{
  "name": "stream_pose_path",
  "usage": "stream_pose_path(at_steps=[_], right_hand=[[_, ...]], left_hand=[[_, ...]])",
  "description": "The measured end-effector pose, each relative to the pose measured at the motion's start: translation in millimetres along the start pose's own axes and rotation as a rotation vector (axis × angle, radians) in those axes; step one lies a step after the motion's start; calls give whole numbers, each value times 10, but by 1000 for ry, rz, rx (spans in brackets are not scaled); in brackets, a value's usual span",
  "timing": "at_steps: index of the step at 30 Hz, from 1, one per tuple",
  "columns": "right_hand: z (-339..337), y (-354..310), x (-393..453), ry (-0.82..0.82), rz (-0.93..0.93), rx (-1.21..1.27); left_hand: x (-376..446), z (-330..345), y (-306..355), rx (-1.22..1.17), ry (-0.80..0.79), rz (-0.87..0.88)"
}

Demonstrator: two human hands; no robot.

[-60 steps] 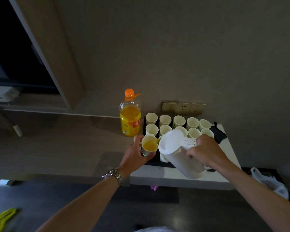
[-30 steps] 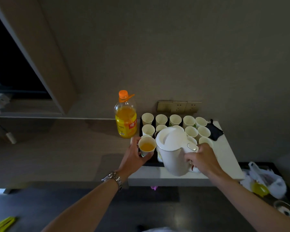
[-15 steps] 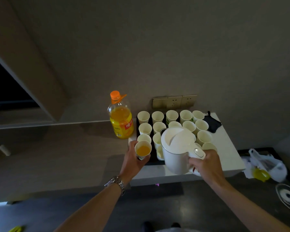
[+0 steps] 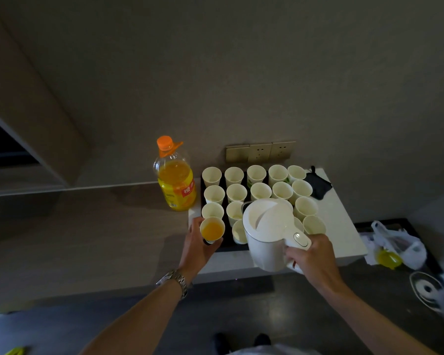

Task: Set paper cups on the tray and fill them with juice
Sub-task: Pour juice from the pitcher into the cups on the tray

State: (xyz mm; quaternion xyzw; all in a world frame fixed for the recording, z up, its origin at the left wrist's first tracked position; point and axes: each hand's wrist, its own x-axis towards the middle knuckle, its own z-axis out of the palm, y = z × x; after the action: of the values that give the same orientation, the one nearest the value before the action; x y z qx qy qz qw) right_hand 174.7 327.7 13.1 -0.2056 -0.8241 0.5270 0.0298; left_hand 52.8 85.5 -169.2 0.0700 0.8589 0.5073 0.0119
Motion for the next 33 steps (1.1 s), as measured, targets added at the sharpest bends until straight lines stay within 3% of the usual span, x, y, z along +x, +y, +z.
stream_pose_path(at_steps=[28,33], right_hand=[[-96,149,-4,14,23,-52],[-90,200,6,20,22,-50]], left_hand=[[-2,89,-36,141,-112,-131],[-54,103,149,342,-1,-88]])
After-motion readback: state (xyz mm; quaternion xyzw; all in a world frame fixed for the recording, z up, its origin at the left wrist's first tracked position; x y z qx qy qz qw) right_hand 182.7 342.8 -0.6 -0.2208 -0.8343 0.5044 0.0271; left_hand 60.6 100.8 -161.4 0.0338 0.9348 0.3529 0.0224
